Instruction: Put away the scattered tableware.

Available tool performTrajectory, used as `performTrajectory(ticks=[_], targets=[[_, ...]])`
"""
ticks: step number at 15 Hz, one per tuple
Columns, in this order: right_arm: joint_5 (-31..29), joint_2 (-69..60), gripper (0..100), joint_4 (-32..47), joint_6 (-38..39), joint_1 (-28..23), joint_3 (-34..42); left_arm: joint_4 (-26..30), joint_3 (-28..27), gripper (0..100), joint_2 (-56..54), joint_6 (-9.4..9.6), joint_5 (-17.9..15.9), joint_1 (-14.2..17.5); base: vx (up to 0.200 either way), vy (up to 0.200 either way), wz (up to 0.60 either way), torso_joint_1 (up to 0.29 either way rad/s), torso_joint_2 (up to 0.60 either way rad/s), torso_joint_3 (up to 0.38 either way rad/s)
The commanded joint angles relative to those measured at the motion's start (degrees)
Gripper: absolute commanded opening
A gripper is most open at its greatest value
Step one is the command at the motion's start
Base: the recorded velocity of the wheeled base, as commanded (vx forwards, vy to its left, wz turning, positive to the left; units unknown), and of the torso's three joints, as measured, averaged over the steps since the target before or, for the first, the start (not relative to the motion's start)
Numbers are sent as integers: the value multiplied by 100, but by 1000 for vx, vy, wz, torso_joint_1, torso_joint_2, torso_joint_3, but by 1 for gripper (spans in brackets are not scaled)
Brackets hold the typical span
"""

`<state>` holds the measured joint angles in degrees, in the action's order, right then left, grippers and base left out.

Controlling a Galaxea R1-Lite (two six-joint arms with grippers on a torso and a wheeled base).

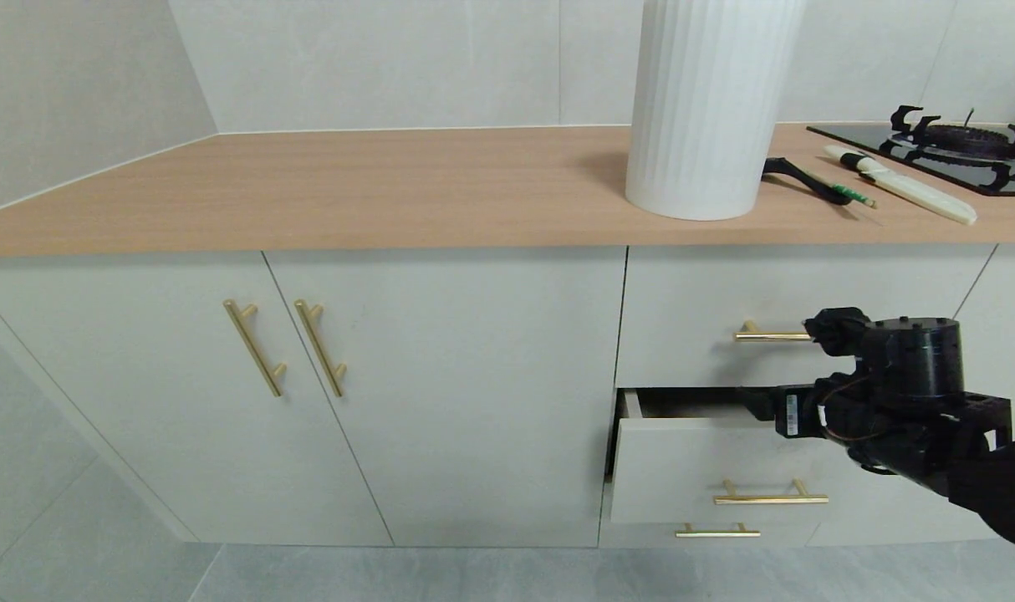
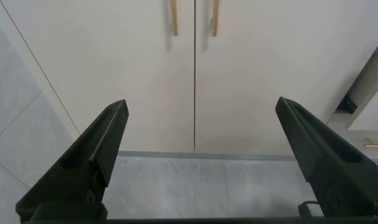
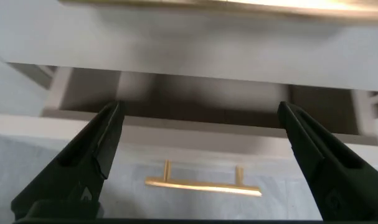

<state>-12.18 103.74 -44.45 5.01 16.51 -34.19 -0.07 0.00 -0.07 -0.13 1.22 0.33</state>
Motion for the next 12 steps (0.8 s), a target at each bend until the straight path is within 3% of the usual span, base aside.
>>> performTrajectory(ticks=[1,7,12], targets=[[-30,533,100,-170,18,2,1,-1,0,100,7,-4,1,2,0,0,0,0,0,0],[-39,639,100,-257,18,-25,-26,-1,0,100,7,-4,10,2,0,0,0,0,0,0],[-197,1060,100,-785,70,-148,-35,-1,0,100,7,-4,1,2,0,0,0,0,0,0]])
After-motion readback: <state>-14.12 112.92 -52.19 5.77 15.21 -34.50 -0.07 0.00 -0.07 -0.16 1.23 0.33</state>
